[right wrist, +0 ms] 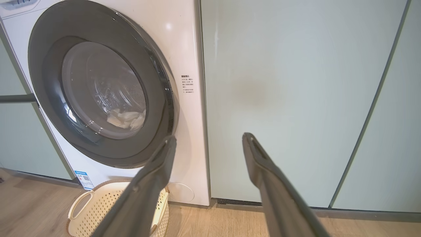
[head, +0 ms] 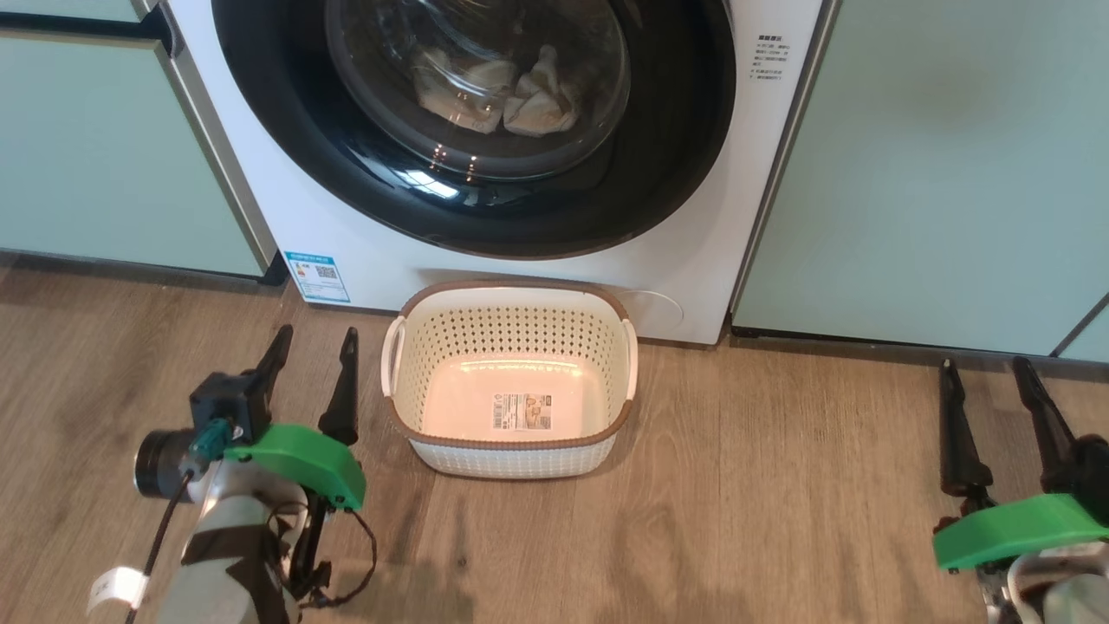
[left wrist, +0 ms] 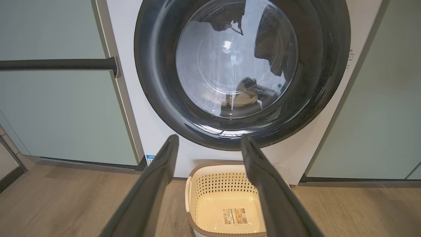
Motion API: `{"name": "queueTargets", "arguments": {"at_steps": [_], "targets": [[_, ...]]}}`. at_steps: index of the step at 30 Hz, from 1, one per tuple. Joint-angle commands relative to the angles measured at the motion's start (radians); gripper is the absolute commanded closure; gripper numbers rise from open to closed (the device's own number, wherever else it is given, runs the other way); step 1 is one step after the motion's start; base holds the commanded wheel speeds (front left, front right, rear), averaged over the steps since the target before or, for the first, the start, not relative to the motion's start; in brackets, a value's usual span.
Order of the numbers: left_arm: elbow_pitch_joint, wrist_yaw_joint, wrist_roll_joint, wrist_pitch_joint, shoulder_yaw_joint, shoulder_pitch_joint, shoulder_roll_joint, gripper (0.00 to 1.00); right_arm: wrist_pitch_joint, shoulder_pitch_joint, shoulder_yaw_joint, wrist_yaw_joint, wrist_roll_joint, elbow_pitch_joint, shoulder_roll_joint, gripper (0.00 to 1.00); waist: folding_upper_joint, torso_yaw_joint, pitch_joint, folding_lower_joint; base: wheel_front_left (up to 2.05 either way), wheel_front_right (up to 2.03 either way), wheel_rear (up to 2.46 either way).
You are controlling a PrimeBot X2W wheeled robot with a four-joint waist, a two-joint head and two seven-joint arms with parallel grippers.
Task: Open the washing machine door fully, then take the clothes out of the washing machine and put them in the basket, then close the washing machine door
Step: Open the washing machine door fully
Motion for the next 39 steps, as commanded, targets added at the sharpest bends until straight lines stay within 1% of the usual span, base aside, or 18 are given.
{"name": "queueTargets", "arguments": {"at_steps": [1,3,4,5,7,9,12,20,21,22,23,24,26,29,32,35,39], "targets": [[-0.03,-0.003,0.007,-0.011,0.032,-0.061,0.014,0.0,-0.01,-0.052,0.02,0.003,0.01,-0.027,-0.009,0.0,0.0,0.001,0.0,0.0,0.0,0.0,0.0],[-0.03,-0.004,0.006,-0.011,0.032,-0.061,0.013,0.0,-0.01,-0.053,0.021,0.003,0.02,-0.023,-0.009,0.0,0.0,0.002,0.0,0.0,0.0,0.0,0.0],[-0.03,-0.004,0.006,-0.011,0.032,-0.061,0.013,0.0,-0.01,-0.055,0.022,0.003,0.024,-0.022,-0.009,0.04,0.0,0.002,0.001,0.0,0.0,0.0,0.0],[-0.029,-0.005,0.006,-0.011,0.032,-0.062,0.013,0.0,-0.01,-0.058,0.023,0.003,0.029,-0.021,-0.009,0.13,0.0,0.003,0.001,0.0,0.0,0.0,0.0],[-0.028,-0.006,0.006,-0.011,0.032,-0.062,0.012,0.0,-0.01,-0.064,0.025,0.003,0.046,-0.015,-0.009,0.53,0.0,0.005,0.003,0.0,0.0,0.0,0.0],[-0.027,-0.007,0.005,-0.011,0.033,-0.063,0.011,0.0,-0.01,-0.074,0.03,0.003,0.066,-0.01,-0.009,1.0,0.0,0.007,0.006,0.0,0.0,0.0,0.0],[-0.027,-0.008,0.004,-0.011,0.033,-0.064,0.01,0.0,-0.01,-0.096,0.038,0.003,0.131,0.005,-0.009,1.0,0.0,0.011,0.015,0.0,0.0,0.0,0.0],[-0.044,-0.012,-0.001,-0.011,0.031,-0.087,0.005,0.0,-0.01,-0.227,0.033,0.003,0.39,0.092,-0.009,1.0,0.0,0.027,0.08,0.0,0.0,0.0,0.0],[-0.044,-0.012,-0.001,-0.011,0.031,-0.087,0.005,0.0,-0.01,-0.227,0.033,0.003,0.39,0.092,-0.009,1.0,0.0,0.027,0.08,0.0,0.0,0.0,0.0],[-0.046,-0.012,-0.002,-0.011,0.03,-0.091,0.004,0.0,-0.01,-0.248,0.034,0.003,0.424,0.105,-0.009,1.0,0.0,0.03,0.091,0.0,0.0,0.0,0.0],[-0.048,-0.012,-0.002,-0.011,0.029,-0.095,0.003,0.0,-0.01,-0.269,0.033,0.003,0.463,0.119,-0.009,1.0,0.0,0.034,0.103,0.0,0.0,0.0,0.0],[-0.055,-0.012,-0.005,-0.011,0.027,-0.106,0.0,0.0,-0.01,-0.314,0.035,0.003,0.554,0.152,-0.014,1.0,0.0,0.043,0.128,0.0,0.0,0.0,0.0],[-0.067,-0.013,-0.014,-0.011,0.026,-0.115,-0.003,0.0,-0.01,-0.359,0.038,0.003,0.673,0.184,-0.026,1.0,0.0,0.052,0.153,0.0,0.0,0.0,0.0],[-0.079,-0.012,-0.019,-0.011,0.021,-0.124,-0.007,0.0,-0.01,-0.428,0.056,0.003,0.862,0.224,-0.068,1.0,0.0,0.068,0.19,0.0,0.0,0.0,0.0],[-0.086,-0.01,-0.025,-0.011,0.016,-0.133,-0.01,0.0,0.002,-0.492,0.096,0.003,1.037,0.247,-0.125,1.0,0.0,0.083,0.226,0.0,0.0,0.0,0.0],[-0.095,-0.009,-0.034,-0.011,0.014,-0.146,-0.012,0.0,0.048,-0.553,0.133,0.003,1.172,0.252,-0.186,1.0,0.0,0.098,0.263,0.0,0.0,0.0,0.0],[-0.103,-0.009,-0.044,-0.011,0.01,-0.17,-0.014,0.0,0.128,-0.631,0.162,0.003,1.308,0.255,-0.246,1.0,0.0,0.118,0.314,0.0,0.0,0.0,0.0]]}}
